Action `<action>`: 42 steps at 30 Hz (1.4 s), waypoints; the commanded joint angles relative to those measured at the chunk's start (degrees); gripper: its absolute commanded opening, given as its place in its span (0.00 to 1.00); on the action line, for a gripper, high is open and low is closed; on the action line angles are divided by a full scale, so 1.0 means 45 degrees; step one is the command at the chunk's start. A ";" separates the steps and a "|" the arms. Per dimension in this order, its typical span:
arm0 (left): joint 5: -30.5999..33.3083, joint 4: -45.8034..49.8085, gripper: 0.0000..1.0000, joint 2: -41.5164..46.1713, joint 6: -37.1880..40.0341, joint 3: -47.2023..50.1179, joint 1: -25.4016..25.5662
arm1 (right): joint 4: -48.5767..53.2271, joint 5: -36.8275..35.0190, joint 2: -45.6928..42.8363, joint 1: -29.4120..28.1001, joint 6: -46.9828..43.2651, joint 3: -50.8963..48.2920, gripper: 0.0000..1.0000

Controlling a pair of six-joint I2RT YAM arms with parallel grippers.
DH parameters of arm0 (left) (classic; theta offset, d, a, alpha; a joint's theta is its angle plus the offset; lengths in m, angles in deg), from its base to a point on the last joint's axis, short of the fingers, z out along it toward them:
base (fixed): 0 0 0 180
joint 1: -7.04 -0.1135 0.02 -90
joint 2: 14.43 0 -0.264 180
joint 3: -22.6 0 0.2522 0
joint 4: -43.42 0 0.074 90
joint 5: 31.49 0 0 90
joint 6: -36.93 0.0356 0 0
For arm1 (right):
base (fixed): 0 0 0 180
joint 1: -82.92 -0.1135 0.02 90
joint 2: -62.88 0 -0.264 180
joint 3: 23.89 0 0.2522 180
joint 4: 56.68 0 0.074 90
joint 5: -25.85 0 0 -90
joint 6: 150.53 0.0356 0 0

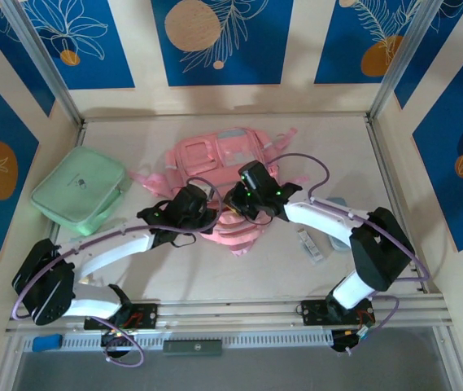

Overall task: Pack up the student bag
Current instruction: Unzip the student bag at the center of the table.

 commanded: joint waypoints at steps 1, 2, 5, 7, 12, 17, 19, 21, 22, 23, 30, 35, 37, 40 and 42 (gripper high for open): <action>0.0611 0.0624 0.00 0.0854 0.0278 0.0002 -0.0059 | 0.0529 0.0124 -0.0248 0.0580 -0.1163 0.0337 0.05; 0.0795 0.0978 0.00 0.1032 0.0344 -0.0034 -0.0122 | 0.0680 0.0518 -0.0441 0.0730 -0.1397 0.0312 0.02; 0.1579 0.2275 0.00 0.1596 0.0297 0.0085 -0.0422 | 0.1261 0.1576 -0.1128 0.1277 -0.2242 0.0334 0.00; 0.1831 0.2873 0.00 0.1960 0.0062 0.0406 -0.0901 | 0.1623 0.2426 -0.1538 0.1829 -0.2629 0.0219 0.00; 0.1301 0.2165 0.00 0.2532 0.0167 0.1469 -0.2831 | 0.1297 0.4626 -0.2009 0.2881 -0.2840 -0.0549 0.00; 0.0361 0.1210 0.00 0.1285 0.0585 0.0914 -0.4643 | 0.0741 0.3949 -0.1566 0.1732 -0.2354 -0.0778 0.00; 0.0364 0.1125 0.00 0.0875 0.0663 0.0530 -0.5038 | 0.0453 0.3564 -0.1499 0.1447 -0.2069 -0.0950 0.00; 0.0373 0.1045 0.00 0.0517 0.0713 0.0273 -0.5329 | -0.0058 0.3163 -0.1418 0.1085 -0.1962 -0.1132 0.00; 0.0402 0.1146 0.00 0.0358 0.0621 0.0165 -0.5470 | 0.0102 0.2988 -0.1295 0.0955 -0.2056 -0.1011 0.00; 0.0361 0.1154 0.00 0.0252 0.0562 0.0085 -0.5520 | 0.0479 0.2742 -0.1189 0.0882 -0.2185 -0.0773 0.00; -0.2022 0.0323 0.22 0.0839 0.0277 0.0766 -0.5447 | 0.1532 0.1852 -0.0914 0.0514 -0.3180 -0.0126 0.28; -0.2558 0.0994 0.39 0.2551 -0.0130 0.1637 -0.4756 | 0.2975 0.0892 -0.2101 0.0316 -0.4033 -0.0593 0.57; -0.2608 0.1227 0.41 0.3295 -0.0437 0.2099 -0.4431 | 0.3835 0.0608 -0.2665 0.0287 -0.4309 -0.0744 0.63; -0.2602 0.1453 0.44 0.4545 -0.1172 0.2803 -0.3751 | 0.5394 -0.0406 -0.3948 0.0296 -0.4574 -0.1153 0.70; -0.2399 0.1286 0.46 0.5215 -0.1709 0.3266 -0.3095 | 0.6363 -0.0886 -0.4770 0.0757 -0.4736 -0.1422 0.77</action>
